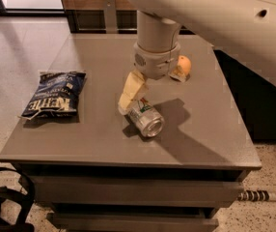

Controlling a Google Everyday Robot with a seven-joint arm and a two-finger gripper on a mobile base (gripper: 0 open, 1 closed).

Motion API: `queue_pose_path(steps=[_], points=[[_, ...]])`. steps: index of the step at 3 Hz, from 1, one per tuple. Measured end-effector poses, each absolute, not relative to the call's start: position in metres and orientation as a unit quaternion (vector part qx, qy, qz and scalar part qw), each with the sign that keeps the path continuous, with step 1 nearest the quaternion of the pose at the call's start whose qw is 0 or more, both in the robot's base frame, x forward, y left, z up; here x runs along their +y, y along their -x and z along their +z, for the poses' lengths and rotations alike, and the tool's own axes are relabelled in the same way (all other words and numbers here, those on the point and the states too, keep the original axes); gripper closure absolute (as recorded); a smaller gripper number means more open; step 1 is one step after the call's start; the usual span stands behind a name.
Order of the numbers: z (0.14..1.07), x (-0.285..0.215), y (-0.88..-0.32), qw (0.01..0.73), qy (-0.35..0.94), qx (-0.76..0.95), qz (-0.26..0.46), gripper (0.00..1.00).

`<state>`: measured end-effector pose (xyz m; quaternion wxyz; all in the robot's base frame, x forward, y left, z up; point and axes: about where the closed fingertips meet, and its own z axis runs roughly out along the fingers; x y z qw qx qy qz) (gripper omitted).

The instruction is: Pick 7up can

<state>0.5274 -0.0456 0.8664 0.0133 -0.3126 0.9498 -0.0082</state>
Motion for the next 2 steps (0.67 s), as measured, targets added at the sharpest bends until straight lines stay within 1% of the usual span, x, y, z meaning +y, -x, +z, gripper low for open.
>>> queue_pose_path(steps=[2], points=[[0.8572,-0.0234,-0.5078,0.021,0.305,0.951,0.031,0.00]])
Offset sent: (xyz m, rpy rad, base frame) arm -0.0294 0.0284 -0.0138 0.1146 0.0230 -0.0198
